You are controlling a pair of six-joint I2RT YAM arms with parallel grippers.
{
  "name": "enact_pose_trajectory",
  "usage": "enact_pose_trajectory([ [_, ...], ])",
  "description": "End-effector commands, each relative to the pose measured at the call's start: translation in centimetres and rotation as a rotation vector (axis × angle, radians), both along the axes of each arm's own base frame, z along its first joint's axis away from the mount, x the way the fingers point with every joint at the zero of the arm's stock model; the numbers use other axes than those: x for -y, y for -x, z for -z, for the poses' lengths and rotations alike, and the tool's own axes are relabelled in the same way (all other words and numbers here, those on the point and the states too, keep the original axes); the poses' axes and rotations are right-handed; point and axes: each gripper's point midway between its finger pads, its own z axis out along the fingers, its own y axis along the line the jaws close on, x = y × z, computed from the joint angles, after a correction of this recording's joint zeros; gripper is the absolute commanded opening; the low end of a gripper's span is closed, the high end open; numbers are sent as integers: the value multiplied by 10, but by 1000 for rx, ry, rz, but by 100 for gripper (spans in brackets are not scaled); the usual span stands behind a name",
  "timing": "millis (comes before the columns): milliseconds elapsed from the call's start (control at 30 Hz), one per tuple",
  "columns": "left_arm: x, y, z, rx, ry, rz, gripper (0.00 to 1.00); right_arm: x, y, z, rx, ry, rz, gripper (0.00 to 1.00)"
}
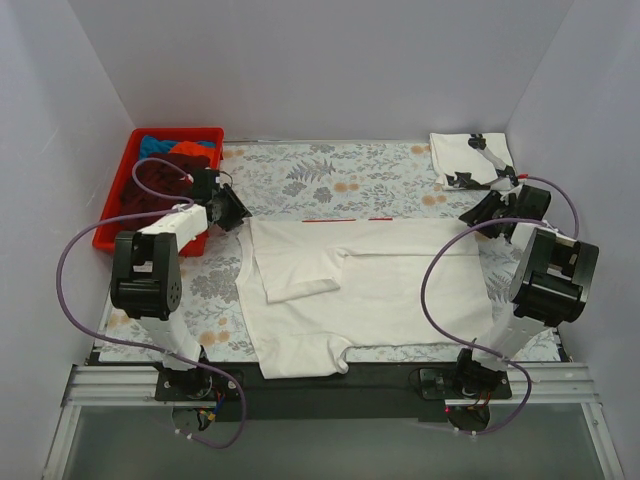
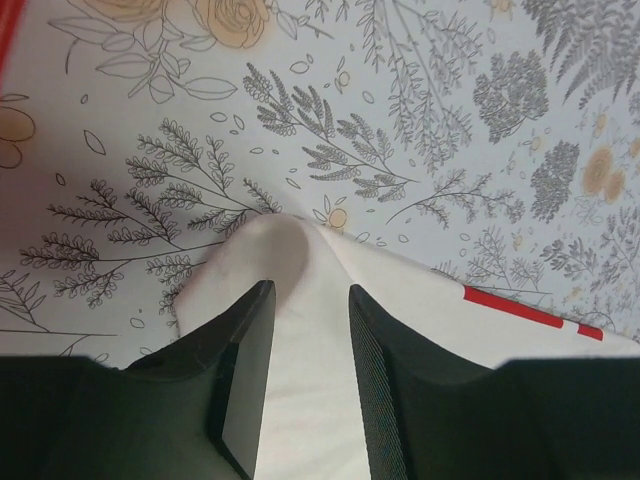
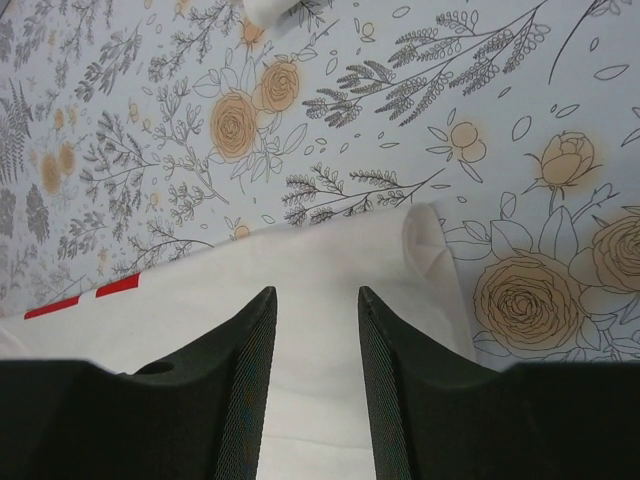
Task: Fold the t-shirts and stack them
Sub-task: Fold the tshirt
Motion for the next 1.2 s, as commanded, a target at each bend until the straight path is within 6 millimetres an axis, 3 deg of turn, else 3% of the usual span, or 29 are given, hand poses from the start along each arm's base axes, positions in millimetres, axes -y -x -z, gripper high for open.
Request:
enact_pose_trajectory([
  [0, 11, -6, 2, -1, 52, 43, 35, -3, -15, -5, 41, -18, -30, 45],
  [200, 12, -10, 19, -32, 50, 44, 33, -3, -18, 16, 6, -31, -33, 45],
  [300, 9, -13, 24, -38, 37, 36, 26, 0, -17, 25, -11, -23, -18, 45],
  [500, 1, -15, 34, -46, -10, 26, 2, 5, -17, 42, -45, -4, 0, 45],
  [633, 3, -15, 40, -55, -4, 33, 0, 8, -16, 53, -67, 3, 11, 45],
  [933, -17, -11, 27, -37, -33, -36, 0, 26, -14, 49, -67, 24, 70, 45],
  [1167, -19, -13, -2, 23, -21, -50, 0, 29, -16, 42, -48, 24, 76, 45],
])
